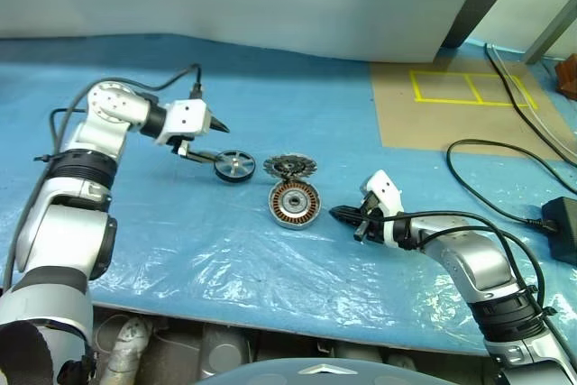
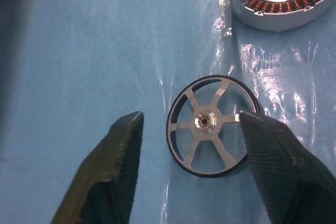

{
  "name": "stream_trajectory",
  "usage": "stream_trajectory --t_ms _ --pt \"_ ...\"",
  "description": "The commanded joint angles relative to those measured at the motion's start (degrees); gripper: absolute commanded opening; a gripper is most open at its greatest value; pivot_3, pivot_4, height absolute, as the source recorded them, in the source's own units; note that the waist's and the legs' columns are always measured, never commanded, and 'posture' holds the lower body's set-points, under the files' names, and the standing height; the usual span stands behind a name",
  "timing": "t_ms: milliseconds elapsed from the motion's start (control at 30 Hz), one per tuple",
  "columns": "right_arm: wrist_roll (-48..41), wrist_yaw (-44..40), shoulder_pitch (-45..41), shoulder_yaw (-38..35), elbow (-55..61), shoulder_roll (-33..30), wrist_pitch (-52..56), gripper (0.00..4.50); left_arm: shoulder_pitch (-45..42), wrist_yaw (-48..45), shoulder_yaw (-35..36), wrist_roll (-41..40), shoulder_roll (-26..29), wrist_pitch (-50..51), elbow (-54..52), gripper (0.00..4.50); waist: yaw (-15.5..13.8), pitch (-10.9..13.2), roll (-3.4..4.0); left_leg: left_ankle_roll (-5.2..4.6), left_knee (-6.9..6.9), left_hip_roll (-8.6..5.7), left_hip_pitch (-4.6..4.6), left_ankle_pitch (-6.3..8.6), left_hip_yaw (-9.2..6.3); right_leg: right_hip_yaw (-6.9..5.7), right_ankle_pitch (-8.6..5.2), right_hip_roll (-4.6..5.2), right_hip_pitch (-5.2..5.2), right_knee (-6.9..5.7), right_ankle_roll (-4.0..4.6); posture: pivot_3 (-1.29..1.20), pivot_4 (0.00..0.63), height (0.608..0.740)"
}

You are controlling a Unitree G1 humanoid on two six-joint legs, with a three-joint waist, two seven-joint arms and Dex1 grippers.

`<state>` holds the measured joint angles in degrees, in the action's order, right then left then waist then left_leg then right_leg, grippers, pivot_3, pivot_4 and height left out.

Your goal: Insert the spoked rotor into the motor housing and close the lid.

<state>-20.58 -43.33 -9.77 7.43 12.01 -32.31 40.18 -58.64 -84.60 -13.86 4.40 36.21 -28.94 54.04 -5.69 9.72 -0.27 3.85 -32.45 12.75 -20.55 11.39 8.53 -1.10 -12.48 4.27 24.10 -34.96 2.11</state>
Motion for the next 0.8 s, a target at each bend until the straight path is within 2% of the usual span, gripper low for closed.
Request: stream_trajectory --t_ms 33,267,600,700,800 --pt "0.1 0.8 1.0 -0.5 1.0 0.4 -0.3 0.0 -3.0 2.5 -2.0 3.9 -0.1 -6.3 3.4 4.47 0.0 0.0 0.0 0.0 -0.01 0.0 -0.01 0.0 -0.01 -0.01 0.02 0.0 0.0 0.01 -0.04 0.0 0.15 0.74" --pt "0.1 2.0 2.8 -0.7 2.0 0.9 -0.4 0.0 -9.0 9.2 -4.3 10.0 -3.0 -10.8 12.1 4.47 -0.2 0.0 -0.02 0.0 -0.07 -0.02 0.0 0.0 -0.03 -0.01 0.08 0.02 -0.03 0.0 -0.13 0.0 0.15 0.74" --pt "0.4 3.5 4.6 -1.2 2.3 1.0 -1.2 0.0 -11.6 10.3 -4.8 12.9 -4.7 -10.9 16.0 4.47 -0.1 0.0 -0.03 0.0 -0.01 -0.02 0.0 0.0 -0.04 -0.02 0.1 0.01 -0.04 0.0 -0.17 0.0 0.15 0.74" --pt "0.5 3.8 5.2 -1.0 2.6 1.0 -1.4 0.0 -12.0 9.3 -4.3 12.7 -4.9 -10.8 16.5 3.87 -0.3 0.0 -0.03 0.0 -0.04 -0.03 0.01 0.0 -0.05 -0.02 0.1 0.02 -0.04 0.02 -0.17 0.0 0.15 0.74" --pt "0.7 3.9 5.5 -0.7 2.5 1.0 -1.5 0.0 -12.1 8.4 -4.8 13.1 -4.8 -11.3 16.8 2.88 -0.3 0.0 -0.03 0.0 -0.05 -0.03 0.01 0.0 -0.06 -0.02 0.1 0.02 -0.04 0.01 -0.17 0.0 0.15 0.74"
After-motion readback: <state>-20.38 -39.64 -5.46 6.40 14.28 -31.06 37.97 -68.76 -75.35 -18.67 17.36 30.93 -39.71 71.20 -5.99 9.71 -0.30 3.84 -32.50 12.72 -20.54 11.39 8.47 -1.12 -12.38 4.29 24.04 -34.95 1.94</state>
